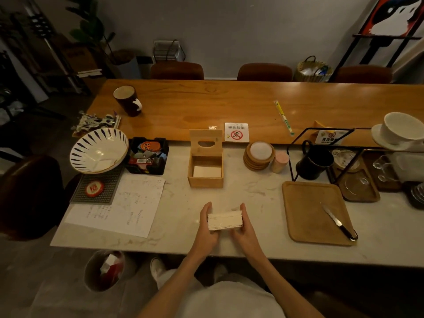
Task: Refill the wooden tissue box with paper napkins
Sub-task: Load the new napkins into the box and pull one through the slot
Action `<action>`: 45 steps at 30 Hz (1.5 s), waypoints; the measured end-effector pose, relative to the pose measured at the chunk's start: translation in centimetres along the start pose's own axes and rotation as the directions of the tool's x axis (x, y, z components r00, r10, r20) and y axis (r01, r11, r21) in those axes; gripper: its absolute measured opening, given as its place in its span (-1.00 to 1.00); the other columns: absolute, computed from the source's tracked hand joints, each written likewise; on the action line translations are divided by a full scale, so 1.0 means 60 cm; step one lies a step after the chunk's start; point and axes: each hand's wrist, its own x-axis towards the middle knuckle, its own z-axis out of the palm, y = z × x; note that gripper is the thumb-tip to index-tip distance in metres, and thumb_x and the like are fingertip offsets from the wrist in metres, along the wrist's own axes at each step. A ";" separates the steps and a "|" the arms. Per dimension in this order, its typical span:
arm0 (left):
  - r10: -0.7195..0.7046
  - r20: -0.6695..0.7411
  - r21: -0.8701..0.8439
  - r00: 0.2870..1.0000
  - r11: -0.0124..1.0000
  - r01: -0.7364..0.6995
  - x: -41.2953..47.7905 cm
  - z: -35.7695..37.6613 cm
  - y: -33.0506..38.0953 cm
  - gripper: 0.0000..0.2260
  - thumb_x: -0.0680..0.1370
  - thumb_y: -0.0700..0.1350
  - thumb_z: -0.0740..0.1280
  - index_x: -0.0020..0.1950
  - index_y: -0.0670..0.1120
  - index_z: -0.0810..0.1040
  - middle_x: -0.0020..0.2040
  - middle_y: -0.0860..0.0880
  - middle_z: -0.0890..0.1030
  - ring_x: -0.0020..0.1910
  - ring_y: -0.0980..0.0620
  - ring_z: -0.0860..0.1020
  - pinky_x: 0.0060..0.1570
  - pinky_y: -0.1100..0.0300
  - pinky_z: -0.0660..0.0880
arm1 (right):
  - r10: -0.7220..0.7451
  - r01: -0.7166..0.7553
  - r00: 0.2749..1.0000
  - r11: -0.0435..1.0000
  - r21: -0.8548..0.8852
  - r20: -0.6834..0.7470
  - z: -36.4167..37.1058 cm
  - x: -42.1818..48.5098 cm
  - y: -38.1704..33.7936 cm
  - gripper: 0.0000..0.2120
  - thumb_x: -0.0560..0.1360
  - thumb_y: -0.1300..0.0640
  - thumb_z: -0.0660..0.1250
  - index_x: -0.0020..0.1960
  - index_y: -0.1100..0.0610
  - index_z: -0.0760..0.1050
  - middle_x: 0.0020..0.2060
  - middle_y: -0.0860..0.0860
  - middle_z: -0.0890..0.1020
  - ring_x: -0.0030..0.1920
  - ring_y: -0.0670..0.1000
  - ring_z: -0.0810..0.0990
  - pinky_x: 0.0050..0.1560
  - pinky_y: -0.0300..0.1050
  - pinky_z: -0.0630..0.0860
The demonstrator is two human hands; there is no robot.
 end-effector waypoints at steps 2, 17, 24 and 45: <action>0.003 -0.003 0.017 1.000 1.000 -0.003 0.005 0.000 0.001 -0.31 0.56 -0.22 0.36 0.57 -0.12 0.02 0.51 0.03 0.18 0.48 0.14 0.19 0.36 0.50 0.20 | 0.002 -0.002 1.000 1.000 -0.002 -0.012 0.005 0.005 0.002 -0.25 0.57 0.29 0.26 0.58 0.08 -0.12 0.46 -0.14 0.11 0.47 -0.13 0.13 0.44 -0.20 0.13; 0.148 0.177 0.198 0.973 0.963 -0.182 0.032 -0.054 -0.020 -0.63 0.56 -0.17 0.34 0.28 0.15 0.35 0.29 0.04 0.44 0.32 0.15 0.40 0.31 0.31 0.35 | -0.220 0.239 0.971 0.923 -0.300 0.097 -0.042 0.041 0.004 -0.57 0.53 0.20 0.36 0.35 -0.02 0.35 0.32 -0.10 0.38 0.34 -0.15 0.38 0.31 -0.30 0.39; 0.107 0.238 0.195 0.965 0.969 -0.155 0.044 -0.063 -0.008 -0.63 0.56 -0.14 0.36 0.33 0.03 0.38 0.26 0.05 0.47 0.28 0.16 0.44 0.26 0.33 0.41 | -0.174 0.200 0.979 0.930 -0.307 0.109 -0.049 0.055 0.000 -0.59 0.53 0.16 0.36 0.32 -0.06 0.37 0.31 -0.09 0.46 0.30 -0.11 0.45 0.35 -0.13 0.42; -0.239 0.234 -0.239 0.942 0.925 0.294 0.059 -0.096 0.034 -0.63 0.51 -0.01 0.43 0.28 -0.01 0.46 0.21 -0.07 0.63 0.15 -0.03 0.63 0.17 -0.01 0.59 | 0.157 -0.183 0.955 0.979 0.086 0.250 -0.091 0.062 -0.049 -0.61 0.56 0.08 0.32 0.38 0.02 0.43 0.15 0.04 0.65 0.13 0.04 0.64 0.15 0.05 0.60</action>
